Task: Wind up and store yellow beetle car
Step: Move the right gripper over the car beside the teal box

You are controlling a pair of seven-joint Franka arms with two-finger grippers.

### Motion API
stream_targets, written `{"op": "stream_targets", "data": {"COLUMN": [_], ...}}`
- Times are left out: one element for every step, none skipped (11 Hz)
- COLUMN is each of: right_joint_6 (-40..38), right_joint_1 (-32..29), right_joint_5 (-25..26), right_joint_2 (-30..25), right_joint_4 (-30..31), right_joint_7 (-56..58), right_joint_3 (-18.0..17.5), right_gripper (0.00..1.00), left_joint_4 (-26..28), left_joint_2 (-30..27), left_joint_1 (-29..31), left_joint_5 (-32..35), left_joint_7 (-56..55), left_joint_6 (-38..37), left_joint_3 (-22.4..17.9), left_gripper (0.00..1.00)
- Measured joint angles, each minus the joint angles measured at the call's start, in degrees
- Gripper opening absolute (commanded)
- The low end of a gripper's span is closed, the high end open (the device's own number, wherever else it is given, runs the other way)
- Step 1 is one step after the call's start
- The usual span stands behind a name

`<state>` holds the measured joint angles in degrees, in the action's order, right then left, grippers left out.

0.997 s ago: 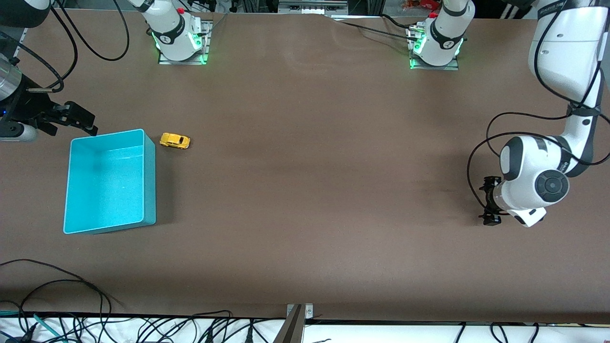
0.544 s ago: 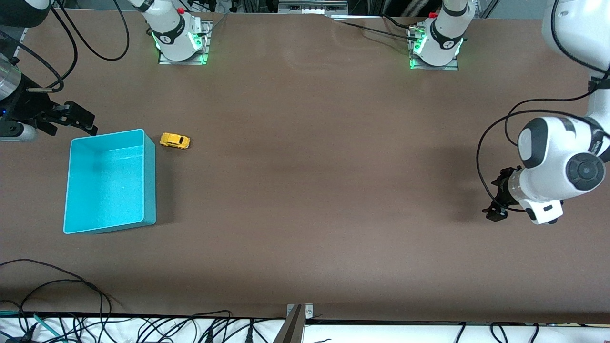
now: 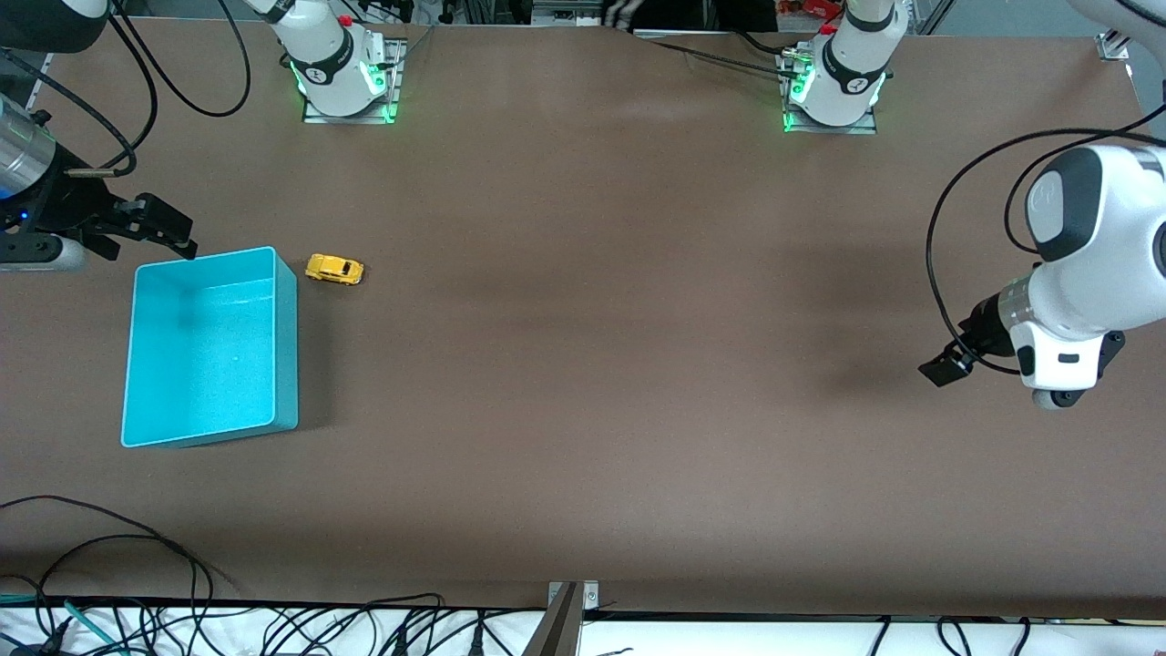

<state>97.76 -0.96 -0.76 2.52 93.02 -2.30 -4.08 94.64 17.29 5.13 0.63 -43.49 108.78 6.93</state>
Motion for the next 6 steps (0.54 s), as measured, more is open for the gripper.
{"op": "stream_targets", "data": {"right_joint_6": [-0.27, -0.4, -0.41, -0.41, -0.37, -0.3], "right_joint_1": [0.26, 0.63, 1.02, 1.25, 1.48, 2.16], "right_joint_5": [0.0, 0.0, 0.02, 0.03, 0.01, -0.03], "right_joint_2": [0.59, 1.24, 1.9, 2.72, 3.72, 4.68], "right_joint_4": [0.27, 0.9, 1.53, 1.64, 1.56, 1.42], "right_joint_7": [0.0, 0.01, 0.01, 0.01, 0.01, 0.01], "right_joint_3": [-0.02, -0.03, -0.04, -0.06, -0.12, -0.18], "right_gripper": [1.0, 1.0, 1.0, 1.0, 1.0, 1.0], "left_joint_4": [-0.03, -0.04, -0.05, -0.05, -0.06, -0.05], "left_joint_2": [-1.4, -2.9, -4.45, -5.89, -7.29, -8.53], "left_joint_1": [0.0, -0.01, -0.01, 0.03, 0.14, 0.33], "left_joint_5": [-0.38, -0.54, -0.55, -0.55, -0.56, -0.56], "left_joint_7": [3.39, 6.41, 10.17, 14.26, 17.71, 19.94], "left_joint_6": [-1.47, -2.86, -4.59, -6.22, -7.32, -8.06], "left_joint_3": [0.46, 0.87, 1.0, 0.89, 0.65, 0.47], "left_gripper": [0.99, 0.99, 0.99, 0.99, 0.99, 0.97]}}
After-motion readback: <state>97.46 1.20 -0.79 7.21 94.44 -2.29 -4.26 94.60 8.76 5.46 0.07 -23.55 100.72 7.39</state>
